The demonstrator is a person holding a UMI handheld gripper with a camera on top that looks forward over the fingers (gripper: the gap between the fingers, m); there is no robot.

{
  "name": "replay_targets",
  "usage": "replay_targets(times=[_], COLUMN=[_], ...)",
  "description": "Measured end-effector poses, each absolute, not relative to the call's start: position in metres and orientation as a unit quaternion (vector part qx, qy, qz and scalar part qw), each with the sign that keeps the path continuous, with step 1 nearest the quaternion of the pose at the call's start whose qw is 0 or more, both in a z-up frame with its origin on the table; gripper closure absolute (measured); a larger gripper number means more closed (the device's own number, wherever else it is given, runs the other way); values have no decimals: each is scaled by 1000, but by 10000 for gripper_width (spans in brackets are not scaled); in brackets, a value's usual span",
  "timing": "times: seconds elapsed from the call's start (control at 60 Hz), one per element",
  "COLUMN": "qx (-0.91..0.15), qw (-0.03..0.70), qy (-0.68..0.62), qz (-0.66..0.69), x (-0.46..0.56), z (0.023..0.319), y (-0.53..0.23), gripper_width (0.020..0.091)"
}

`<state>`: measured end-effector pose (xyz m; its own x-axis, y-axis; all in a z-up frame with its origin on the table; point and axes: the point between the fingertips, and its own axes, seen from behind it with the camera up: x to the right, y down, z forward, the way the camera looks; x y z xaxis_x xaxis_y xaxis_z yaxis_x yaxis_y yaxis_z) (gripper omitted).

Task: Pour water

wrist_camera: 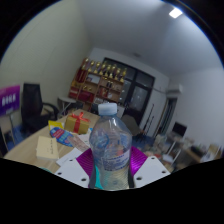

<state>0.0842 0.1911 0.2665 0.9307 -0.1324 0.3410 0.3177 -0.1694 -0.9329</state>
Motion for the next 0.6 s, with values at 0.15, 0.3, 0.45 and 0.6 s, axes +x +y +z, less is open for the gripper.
replay_targets(times=[0.15, 0.3, 0.45, 0.6], qx=[-757, -767, -777, -771], qw=[650, 640, 627, 635], qy=[11, 45, 48, 43], qz=[-66, -20, 12, 28], x=[122, 137, 154, 158], z=[198, 133, 99, 87], y=[174, 183, 172, 166], gripper_width=[661, 662, 659, 654])
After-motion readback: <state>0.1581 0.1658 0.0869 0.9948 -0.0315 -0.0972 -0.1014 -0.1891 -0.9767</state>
